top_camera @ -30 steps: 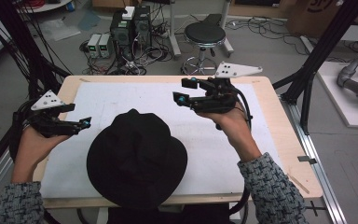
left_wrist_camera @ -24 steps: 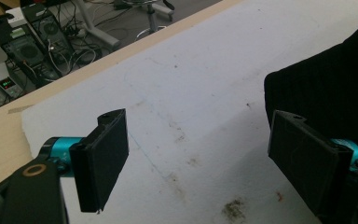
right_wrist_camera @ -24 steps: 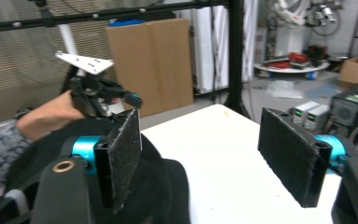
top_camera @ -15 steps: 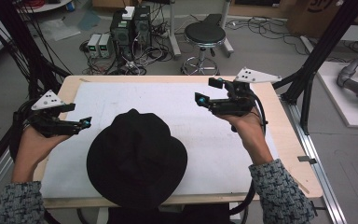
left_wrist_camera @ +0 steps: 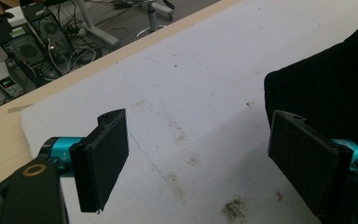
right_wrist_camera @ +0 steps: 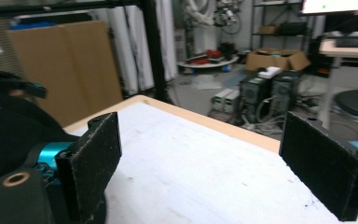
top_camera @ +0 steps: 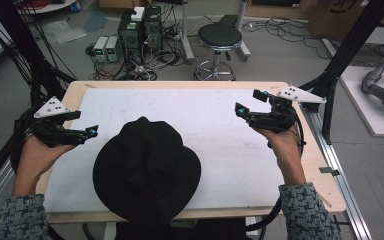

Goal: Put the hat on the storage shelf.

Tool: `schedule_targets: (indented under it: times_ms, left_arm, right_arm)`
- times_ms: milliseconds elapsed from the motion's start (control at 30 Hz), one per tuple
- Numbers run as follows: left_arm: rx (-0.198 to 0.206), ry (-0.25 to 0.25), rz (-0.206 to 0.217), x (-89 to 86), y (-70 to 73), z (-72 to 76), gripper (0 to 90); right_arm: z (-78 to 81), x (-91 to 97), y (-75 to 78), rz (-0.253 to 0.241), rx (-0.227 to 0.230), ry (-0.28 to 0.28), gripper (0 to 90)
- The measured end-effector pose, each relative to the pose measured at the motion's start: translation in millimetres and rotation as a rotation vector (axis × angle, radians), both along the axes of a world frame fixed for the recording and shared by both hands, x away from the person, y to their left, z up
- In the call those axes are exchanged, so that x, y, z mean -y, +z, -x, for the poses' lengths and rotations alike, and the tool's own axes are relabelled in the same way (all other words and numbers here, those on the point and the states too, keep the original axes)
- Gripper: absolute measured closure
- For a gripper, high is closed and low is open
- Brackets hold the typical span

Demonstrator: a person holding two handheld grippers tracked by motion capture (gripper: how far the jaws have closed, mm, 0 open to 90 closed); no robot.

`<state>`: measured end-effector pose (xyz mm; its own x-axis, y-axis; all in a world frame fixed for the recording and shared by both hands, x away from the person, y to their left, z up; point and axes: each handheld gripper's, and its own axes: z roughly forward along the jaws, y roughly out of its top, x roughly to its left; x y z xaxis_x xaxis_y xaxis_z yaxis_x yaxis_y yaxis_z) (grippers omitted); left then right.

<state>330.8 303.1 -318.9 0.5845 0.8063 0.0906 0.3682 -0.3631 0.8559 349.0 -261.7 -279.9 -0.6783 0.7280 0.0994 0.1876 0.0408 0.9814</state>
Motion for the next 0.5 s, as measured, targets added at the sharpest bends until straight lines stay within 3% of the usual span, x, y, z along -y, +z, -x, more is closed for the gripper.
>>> schedule_targets:
  times_ms: [300,433,500]
  left_arm:
    - [0.002,0.004,0.000,-0.7,0.0,0.7,20.5]
    - [0.005,0.009,0.002,-0.4,-0.2,0.5,20.5]
    - [0.005,0.008,0.000,-0.2,-0.1,0.6,20.5]
  right_arm:
    - [7.8,21.4,-22.1,0.045,-0.022,-0.130,12.7]
    - [9.0,30.2,-34.4,0.042,-0.039,-0.184,12.7]
    - [7.9,33.6,-37.0,0.076,-0.054,-0.208,12.7]
